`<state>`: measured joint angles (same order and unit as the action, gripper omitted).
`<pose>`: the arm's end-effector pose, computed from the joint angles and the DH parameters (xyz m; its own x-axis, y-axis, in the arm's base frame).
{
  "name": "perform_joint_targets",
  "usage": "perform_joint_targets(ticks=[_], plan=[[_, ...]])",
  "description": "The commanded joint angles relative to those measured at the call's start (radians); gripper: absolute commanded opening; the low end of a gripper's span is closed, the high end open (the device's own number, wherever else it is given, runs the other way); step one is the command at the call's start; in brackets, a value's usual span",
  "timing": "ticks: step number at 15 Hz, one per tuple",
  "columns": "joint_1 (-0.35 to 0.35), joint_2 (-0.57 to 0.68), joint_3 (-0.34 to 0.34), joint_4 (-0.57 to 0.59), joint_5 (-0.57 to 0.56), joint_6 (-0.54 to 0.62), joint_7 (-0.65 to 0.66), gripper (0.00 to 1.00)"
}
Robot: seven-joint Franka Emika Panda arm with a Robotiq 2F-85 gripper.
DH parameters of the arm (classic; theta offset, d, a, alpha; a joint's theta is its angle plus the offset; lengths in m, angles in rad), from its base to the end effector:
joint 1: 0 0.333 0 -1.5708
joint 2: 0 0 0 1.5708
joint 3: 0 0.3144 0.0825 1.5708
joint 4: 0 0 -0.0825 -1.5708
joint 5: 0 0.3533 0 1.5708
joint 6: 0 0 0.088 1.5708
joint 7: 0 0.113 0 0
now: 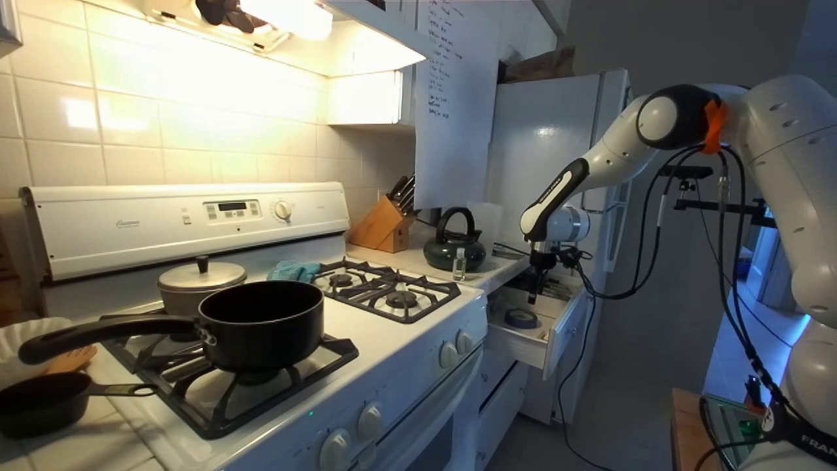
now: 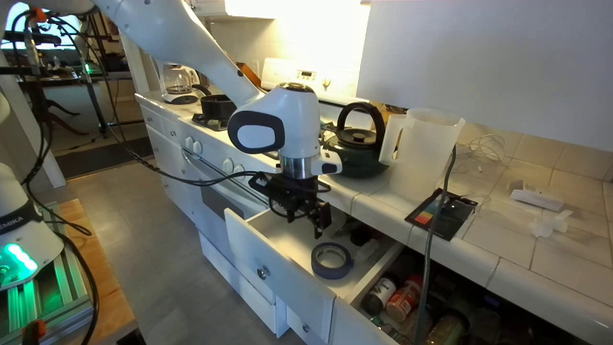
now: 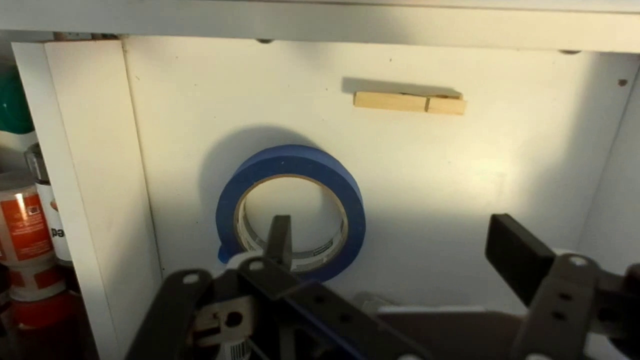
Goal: Move the tape closer to the tea kettle
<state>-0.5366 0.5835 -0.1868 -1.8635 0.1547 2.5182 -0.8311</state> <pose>0.4760 -0.4101 0.2305 0.9982 0.0221 0.0560 0.0184 -0.9978 0.0644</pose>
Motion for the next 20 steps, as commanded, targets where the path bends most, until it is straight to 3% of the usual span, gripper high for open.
perform_joint_targets(ticks=[1,20], plan=[[-0.016,0.005,0.018,0.012,-0.017,-0.005,0.012,1.00],[-0.020,0.232,0.018,0.174,-0.062,0.093,0.135,1.00]])
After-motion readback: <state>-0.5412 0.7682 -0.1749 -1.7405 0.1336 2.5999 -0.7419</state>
